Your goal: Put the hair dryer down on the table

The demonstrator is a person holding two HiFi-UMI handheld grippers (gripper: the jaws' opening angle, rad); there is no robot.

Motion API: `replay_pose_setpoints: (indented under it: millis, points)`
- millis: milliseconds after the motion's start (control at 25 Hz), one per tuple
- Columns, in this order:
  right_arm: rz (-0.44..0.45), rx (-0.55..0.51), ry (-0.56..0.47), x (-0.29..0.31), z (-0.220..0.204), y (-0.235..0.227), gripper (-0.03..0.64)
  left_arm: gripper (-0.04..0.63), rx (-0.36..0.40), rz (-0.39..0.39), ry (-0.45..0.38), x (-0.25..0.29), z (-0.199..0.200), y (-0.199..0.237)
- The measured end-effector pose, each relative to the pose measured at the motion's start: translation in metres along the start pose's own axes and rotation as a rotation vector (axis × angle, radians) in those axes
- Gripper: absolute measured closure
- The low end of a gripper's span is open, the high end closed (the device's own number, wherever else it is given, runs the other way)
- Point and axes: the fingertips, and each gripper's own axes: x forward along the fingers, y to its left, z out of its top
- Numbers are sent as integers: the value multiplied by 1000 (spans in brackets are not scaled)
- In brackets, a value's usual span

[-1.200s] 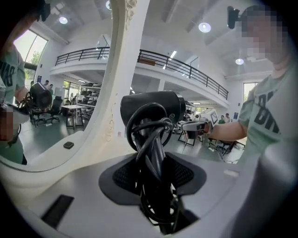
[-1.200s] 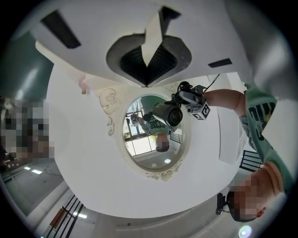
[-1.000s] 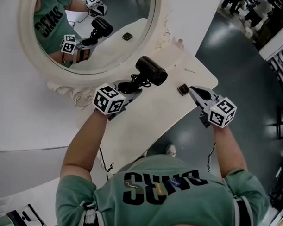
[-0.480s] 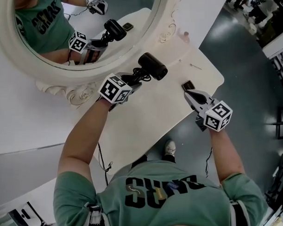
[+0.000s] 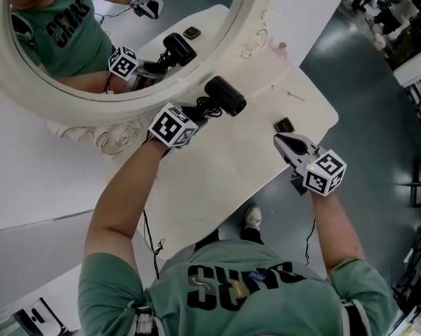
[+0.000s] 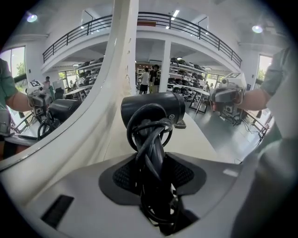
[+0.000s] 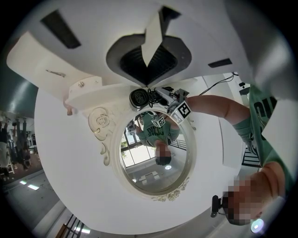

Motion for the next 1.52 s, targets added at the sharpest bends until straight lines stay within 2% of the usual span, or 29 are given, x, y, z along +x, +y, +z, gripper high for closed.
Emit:
replay_pose_setpoints:
  millis: [720, 960, 1120, 1360, 1520]
  points:
    - [17, 18, 15, 9, -9, 3, 623, 419, -2, 26, 49, 11, -17, 22]
    - [34, 25, 15, 11, -11, 8, 621, 408, 37, 97, 118, 17, -23, 27]
    - [43, 22, 16, 12, -11, 11, 623, 397, 33, 129, 99, 18, -22, 29]
    - [40, 22, 12, 9, -5, 14, 621, 331, 39, 168, 7, 10, -16, 29]
    - [50, 16, 5, 5, -2, 17, 623, 310, 36, 218, -36, -1, -19, 28]
